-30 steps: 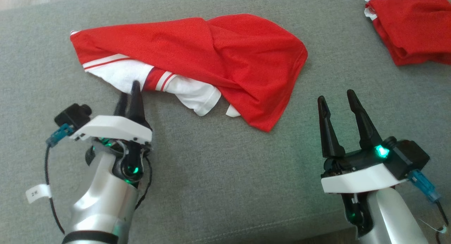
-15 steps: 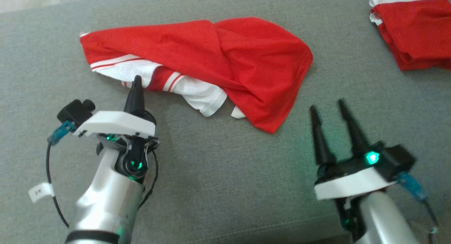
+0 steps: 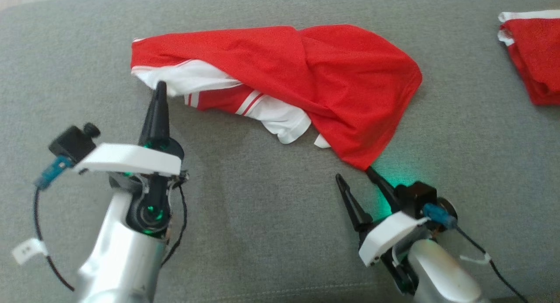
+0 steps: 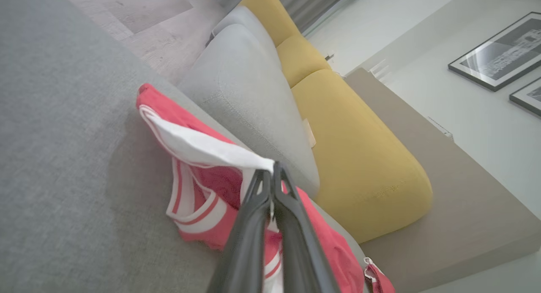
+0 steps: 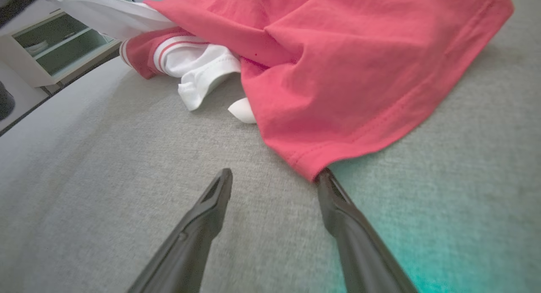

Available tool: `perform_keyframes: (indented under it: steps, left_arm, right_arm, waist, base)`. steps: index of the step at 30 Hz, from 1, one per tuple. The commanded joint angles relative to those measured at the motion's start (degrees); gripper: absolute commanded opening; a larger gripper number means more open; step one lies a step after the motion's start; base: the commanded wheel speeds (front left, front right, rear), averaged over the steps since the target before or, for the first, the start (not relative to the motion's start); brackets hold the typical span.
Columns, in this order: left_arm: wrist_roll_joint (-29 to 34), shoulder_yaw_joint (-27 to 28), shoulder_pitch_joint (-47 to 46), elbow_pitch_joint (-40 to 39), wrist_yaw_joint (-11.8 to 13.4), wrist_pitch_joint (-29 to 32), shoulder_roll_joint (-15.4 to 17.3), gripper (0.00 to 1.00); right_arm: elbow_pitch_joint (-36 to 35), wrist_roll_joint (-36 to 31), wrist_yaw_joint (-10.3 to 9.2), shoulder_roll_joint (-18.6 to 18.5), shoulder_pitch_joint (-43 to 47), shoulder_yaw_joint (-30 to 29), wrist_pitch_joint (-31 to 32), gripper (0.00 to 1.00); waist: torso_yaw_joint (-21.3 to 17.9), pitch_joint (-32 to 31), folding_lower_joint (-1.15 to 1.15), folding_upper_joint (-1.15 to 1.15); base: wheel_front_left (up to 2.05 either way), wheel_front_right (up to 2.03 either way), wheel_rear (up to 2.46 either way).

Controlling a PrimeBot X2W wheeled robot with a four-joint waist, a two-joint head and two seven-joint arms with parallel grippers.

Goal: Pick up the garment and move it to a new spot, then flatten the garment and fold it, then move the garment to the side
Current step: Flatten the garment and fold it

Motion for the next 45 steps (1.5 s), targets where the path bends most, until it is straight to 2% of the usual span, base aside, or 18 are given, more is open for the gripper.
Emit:
perform_keyframes:
  steps: [1, 7, 8, 9, 10, 11, 15, 20, 23, 26, 29, 34, 37, 39, 41, 45]
  left_arm:
    - [-0.33, 2.04, -0.81, -3.47, -0.32, 0.78, 1.94, 0.0]
    - [-0.82, 2.0, 0.62, -10.05, 1.39, 4.13, 3.97, 0.0]
    - [-0.75, 2.04, 0.89, -10.81, 1.76, 4.37, 4.23, 0.0]
    - [-0.63, 2.05, 1.18, -11.48, 2.08, 4.54, 4.48, 0.0]
    - [-0.57, 2.05, 1.47, -12.03, 2.32, 4.76, 4.72, 0.0]
    - [-0.52, 2.04, 1.73, -12.52, 2.48, 4.98, 5.0, 0.0]
    - [-0.44, 2.69, 2.47, -14.01, 2.81, 5.44, 6.53, 0.0]
    - [-1.69, 4.49, 3.1, -17.91, 2.85, 7.27, 9.51, 0.0]
    - [-3.3, 6.29, 2.48, -22.83, 3.78, 10.15, 12.23, 0.0]
    - [-6.88, 8.13, -0.14, -27.75, 5.48, 13.99, 13.46, 0.0]
    - [-9.8, 9.69, -3.62, -30.01, 7.33, 16.48, 13.73, 0.0]
    - [-14.31, 11.59, -10.5, -31.2, 11.9, 20.6, 13.5, 0.0]
    - [-16.2, 11.22, -13.24, -31.97, 14.47, 23.63, 13.46, 0.0]
    - [-16.69, 10.78, -13.58, -32.25, 15.41, 24.78, 13.44, 0.0]
    - [-17.25, 9.26, -13.08, -32.4, 17.48, 27.24, 13.41, 0.0]
    - [-16.5, 5.95, -9.67, -30.71, 19.68, 29.22, 12.82, 0.0]
  right_arm:
    - [0.58, 0.35, -0.05, 0.36, -1.81, 1.44, -0.3, 1.0]
    - [6.8, 0.04, -0.05, 1.1, -5.76, 0.63, -0.36, 1.0]
    - [6.9, 0.04, -0.05, 1.19, -6.1, 0.62, -0.36, 0.9]
    - [6.82, -0.02, -0.05, 1.25, -6.31, 0.64, -0.36, 0.49]
    - [6.65, -0.02, -0.05, 1.3, -6.39, 0.51, -0.36, 0.04]
    - [6.31, -0.15, -0.05, 1.33, -6.36, 0.21, -0.37, 0.0]
    - [2.75, -0.55, -0.05, 1.37, -5.21, -2.71, -0.37, 0.0]
    - [-7.65, 1.52, -0.05, 0.0, -2.95, -7.79, -0.37, 0.0]
    - [-15.67, 3.52, -0.05, -3.87, -3.14, -10.42, -0.31, 0.0]
    - [-23.13, 7.24, -0.05, -8.3, -5.45, -13.0, 2.74, 0.0]
    - [-26.83, 10.39, -0.05, -11.68, -7.95, -15.01, 6.2, 0.0]
    - [-29.37, 13.65, -0.05, -17.04, -12.64, -16.69, 11.59, 0.0]
    - [-30.36, 14.47, -0.05, -18.98, -14.42, -17.57, 13.58, 0.0]
    - [-30.45, 14.93, -0.05, -19.34, -14.51, -17.67, 14.81, 0.0]
    - [-29.95, 15.92, -0.05, -19.76, -14.06, -17.36, 18.04, 0.0]
    - [-25.7, 19.44, -0.05, -19.16, -12.97, -13.82, 24.66, 0.0]
  waist:
    - [0.51, 0.21, 0.0, 0.0]
    - [1.44, 0.47, 0.0, 0.0]
    - [1.51, 0.48, 0.0, 0.0]
    - [1.56, 0.44, 0.0, 0.0]
    - [1.58, 0.37, 0.0, 0.0]
    - [1.57, 0.26, 0.0, 0.0]
    - [1.08, -1.03, 0.0, 0.0]
    - [-0.18, -4.2, 0.0, 0.0]
    - [-0.94, -7.3, 0.0, 0.0]
    - [-1.42, -10.16, 0.0, 0.0]
    - [-1.68, -12.27, 0.0, 0.0]
    - [-1.86, -14.61, 0.0, 0.0]
    - [-1.96, -15.11, 0.0, 0.0]
    - [-1.96, -15.18, 0.0, 0.0]
    - [-1.93, -15.12, 0.0, 0.0]
    - [-1.3, -13.63, 0.0, 0.0]
  base:
    - [0.0, 0.0, 0.0]
    - [0.0, 0.0, 0.0]
    - [0.0, 0.0, 0.0]
    - [0.0, 0.0, 0.0]
    - [0.0, 0.0, 0.0]
    - [0.0, 0.0, 0.0]
    - [0.0, 0.0, 0.0]
    - [0.0, 0.0, 0.0]
    - [0.0, 0.0, 0.0]
    - [0.0, 0.0, 0.0]
    - [0.0, 0.0, 0.0]
    - [0.0, 0.0, 0.0]
    - [0.0, 0.0, 0.0]
    - [0.0, 0.0, 0.0]
    - [0.0, 0.0, 0.0]
    - [0.0, 0.0, 0.0]
